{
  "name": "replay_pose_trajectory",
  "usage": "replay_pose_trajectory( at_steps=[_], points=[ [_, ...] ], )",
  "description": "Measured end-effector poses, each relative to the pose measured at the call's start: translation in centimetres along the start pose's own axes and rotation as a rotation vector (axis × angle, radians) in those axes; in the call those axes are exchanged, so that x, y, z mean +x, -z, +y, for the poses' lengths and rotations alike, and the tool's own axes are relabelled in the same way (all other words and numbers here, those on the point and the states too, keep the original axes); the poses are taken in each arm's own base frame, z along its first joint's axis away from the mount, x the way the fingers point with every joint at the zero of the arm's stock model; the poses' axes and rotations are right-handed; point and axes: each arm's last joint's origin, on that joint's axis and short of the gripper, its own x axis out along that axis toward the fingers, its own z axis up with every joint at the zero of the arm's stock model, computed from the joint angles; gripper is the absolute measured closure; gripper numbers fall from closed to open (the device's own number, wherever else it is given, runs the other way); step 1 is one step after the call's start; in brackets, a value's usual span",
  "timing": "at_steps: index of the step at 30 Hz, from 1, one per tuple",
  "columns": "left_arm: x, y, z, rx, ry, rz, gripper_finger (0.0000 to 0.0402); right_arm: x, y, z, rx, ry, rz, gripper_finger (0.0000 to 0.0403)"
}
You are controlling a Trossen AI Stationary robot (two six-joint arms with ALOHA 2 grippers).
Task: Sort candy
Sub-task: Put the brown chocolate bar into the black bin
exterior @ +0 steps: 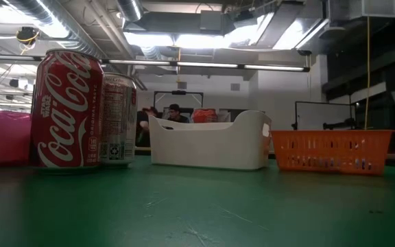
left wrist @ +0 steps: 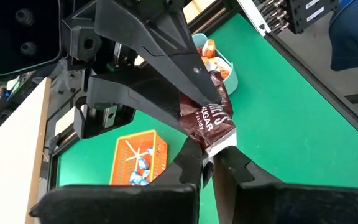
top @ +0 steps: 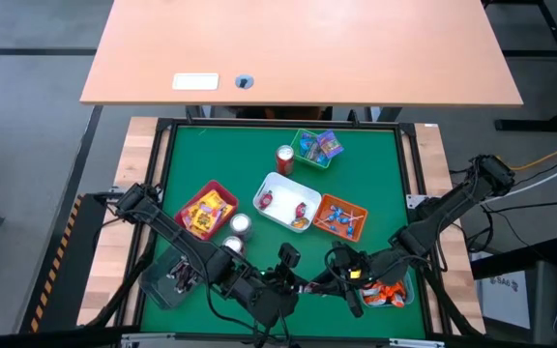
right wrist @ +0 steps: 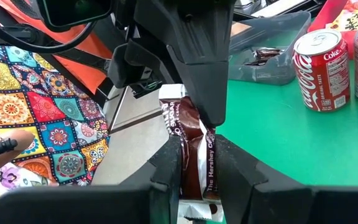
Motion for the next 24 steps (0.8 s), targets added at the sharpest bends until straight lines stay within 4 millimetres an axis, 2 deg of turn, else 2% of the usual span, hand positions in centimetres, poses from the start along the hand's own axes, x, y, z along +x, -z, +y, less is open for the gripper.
replay_pose_trajectory(
  at_steps=[19, 21, 24],
  points=[
    [-0.01, -0.01, -0.03, 0.000, 0.005, -0.002, 0.0397, 0.00, 0.05, -0.03, -0.004, 0.001, 0.007, 0.0322],
    [-0.01, -0.02, -0.03, 0.000, 0.008, -0.003, 0.0397, 0.01, 0.06, -0.02, -0.004, -0.008, 0.015, 0.0316],
    [-0.01, -0.02, -0.04, 0.000, 0.009, -0.003, 0.0397, 0.00, 0.11, -0.02, -0.005, -0.014, 0.026, 0.0286]
  ],
)
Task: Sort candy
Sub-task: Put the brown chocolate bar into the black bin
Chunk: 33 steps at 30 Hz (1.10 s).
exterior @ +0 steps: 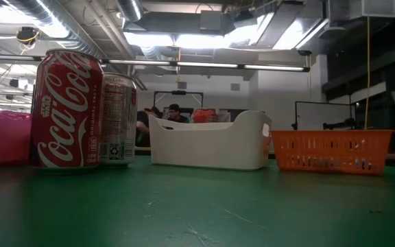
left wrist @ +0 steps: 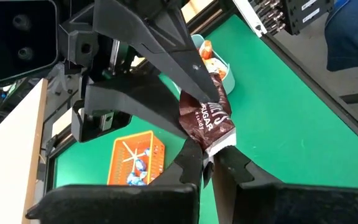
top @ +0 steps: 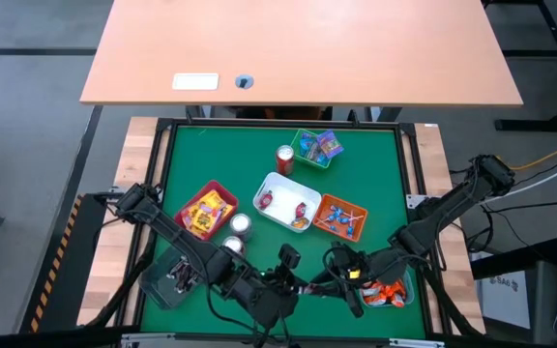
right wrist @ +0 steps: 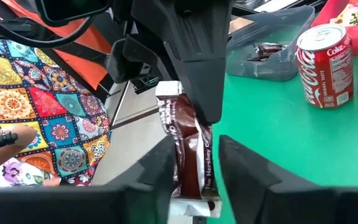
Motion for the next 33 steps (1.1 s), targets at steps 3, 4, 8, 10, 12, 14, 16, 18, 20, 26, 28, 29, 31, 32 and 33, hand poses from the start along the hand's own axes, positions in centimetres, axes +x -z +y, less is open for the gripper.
replay_pose_trajectory(
  at_steps=[3, 4, 8, 10, 12, 14, 16, 18, 20, 26, 28, 29, 31, 32, 33],
  points=[
    [0.0, 0.0, 0.0, -0.007, 0.001, 0.000, 0.0397, 0.0, 0.0, 0.0, 0.000, 0.000, 0.000, 0.0244],
    [0.0, 0.0, 0.0, -0.018, 0.002, -0.001, 0.0397, 0.0, 0.0, 0.0, -0.001, 0.001, 0.000, 0.0230],
    [-0.3, 0.1, 0.1, -0.048, 0.004, 0.007, 0.0398, 0.0, -0.1, -0.2, -0.055, 0.008, 0.002, 0.0189],
    [-0.9, 0.0, 0.4, -0.076, 0.003, 0.009, 0.0398, -0.2, -0.1, -0.2, -0.073, 0.011, 0.014, 0.0178],
    [-1.6, 0.1, 0.9, -0.104, 0.002, 0.017, 0.0398, -0.6, -0.5, -0.4, -0.092, 0.021, 0.017, 0.0175],
    [-2.3, 0.1, 1.3, -0.125, 0.001, 0.023, 0.0398, -1.2, -0.7, -0.5, -0.136, 0.031, 0.032, 0.0174],
    [-2.9, 0.2, 1.6, -0.138, 0.005, 0.033, 0.0398, -1.8, -1.0, -0.6, -0.171, 0.043, 0.043, 0.0174],
    [-3.6, 0.3, 2.1, -0.157, 0.010, 0.042, 0.0398, -2.6, -1.2, -0.7, -0.203, 0.057, 0.050, 0.0174],
    [-4.4, 0.5, 2.6, -0.190, 0.017, 0.055, 0.0398, -3.3, -1.5, -0.7, -0.226, 0.066, 0.056, 0.0174],
    [-7.0, 1.4, 4.3, -0.305, 0.026, 0.111, 0.0398, -4.7, -1.7, -1.3, -0.253, 0.143, 0.074, 0.0173],
    [-7.9, 1.7, 5.0, -0.351, 0.022, 0.127, 0.0398, -5.0, -1.7, -1.4, -0.260, 0.164, 0.084, 0.0173],
    [-8.4, 1.9, 5.3, -0.371, 0.022, 0.140, 0.0398, -5.1, -1.6, -1.6, -0.266, 0.180, 0.094, 0.0173],
    [-9.4, 2.3, 5.8, -0.414, 0.039, 0.167, 0.0398, -5.2, -1.4, -1.8, -0.277, 0.201, 0.118, 0.0173],
    [-9.9, 2.6, 6.1, -0.437, 0.051, 0.182, 0.0398, -5.2, -1.3, -1.9, -0.283, 0.212, 0.133, 0.0173],
    [-10.3, 2.8, 6.2, -0.461, 0.067, 0.200, 0.0398, -5.3, -1.2, -2.0, -0.289, 0.221, 0.147, 0.0173]
  ],
)
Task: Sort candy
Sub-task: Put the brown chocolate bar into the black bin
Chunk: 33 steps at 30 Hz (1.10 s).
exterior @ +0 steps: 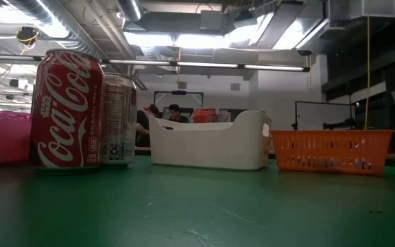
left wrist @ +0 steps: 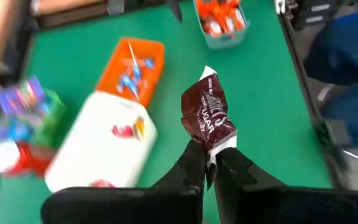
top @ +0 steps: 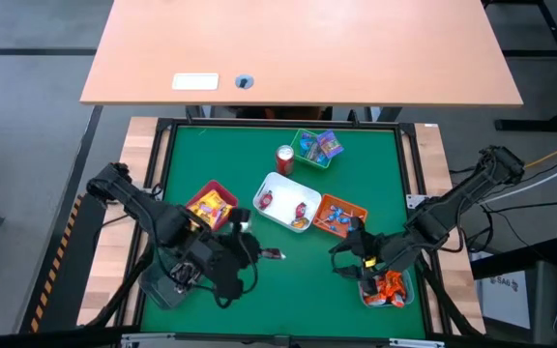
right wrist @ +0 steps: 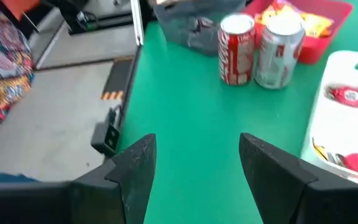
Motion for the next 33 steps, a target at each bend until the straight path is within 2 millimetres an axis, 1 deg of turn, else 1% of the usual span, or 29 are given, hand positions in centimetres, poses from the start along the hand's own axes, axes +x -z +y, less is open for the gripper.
replay_pose_trajectory(
  at_steps=[4, 7, 14, 24, 33],
  points=[
    [-1.7, 1.2, 0.9, -0.096, 0.065, 0.107, 0.0398, -0.1, 0.5, -0.3, -0.021, 0.028, 0.051, 0.0173],
    [-2.7, 2.2, 1.0, -0.183, 0.105, 0.216, 0.0398, -0.1, 0.8, -0.5, -0.031, 0.043, 0.076, 0.0173],
    [-4.1, 4.5, 0.6, -0.306, 0.070, 0.438, 0.0397, -0.1, 0.9, -0.5, -0.035, 0.048, 0.086, 0.0173],
    [-5.3, 5.3, -1.5, -0.357, 0.062, 0.430, 0.0397, -0.1, 1.0, -0.6, -0.041, 0.056, 0.099, 0.0173],
    [-6.0, 5.8, -2.6, -0.396, 0.035, 0.395, 0.0397, -0.1, 1.0, -0.6, -0.043, 0.058, 0.103, 0.0173]
  ],
)
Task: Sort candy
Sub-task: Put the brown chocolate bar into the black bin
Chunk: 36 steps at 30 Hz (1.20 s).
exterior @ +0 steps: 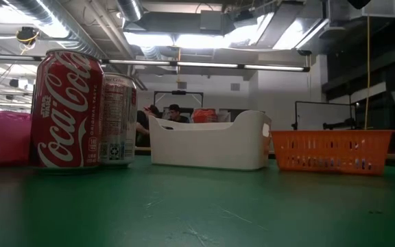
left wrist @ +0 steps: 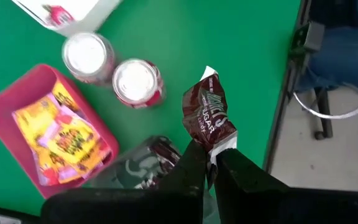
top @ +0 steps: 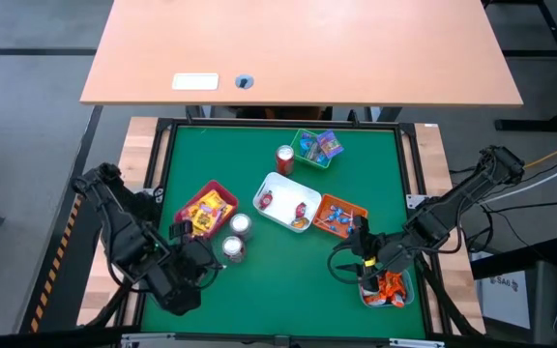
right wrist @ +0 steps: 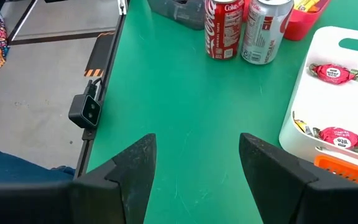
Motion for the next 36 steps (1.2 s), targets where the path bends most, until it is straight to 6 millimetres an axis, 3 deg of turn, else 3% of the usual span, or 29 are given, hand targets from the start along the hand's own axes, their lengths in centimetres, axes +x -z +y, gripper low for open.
replay_pose_trajectory(
  at_steps=[15, 27, 36],
  points=[
    [0.2, 0.2, -0.1, -0.020, -0.038, -0.048, 0.0397, 0.0, 0.3, -0.2, -0.013, 0.016, 0.029, 0.0173],
    [6.3, 3.8, 0.0, -0.052, -0.154, 0.305, 0.0397, 0.0, 0.4, -0.2, -0.018, 0.023, 0.041, 0.0173],
    [9.8, 6.3, 1.1, -0.104, -0.279, 0.466, 0.0397, -0.2, 0.4, -0.3, -0.059, 0.038, 0.029, 0.0173]
  ],
)
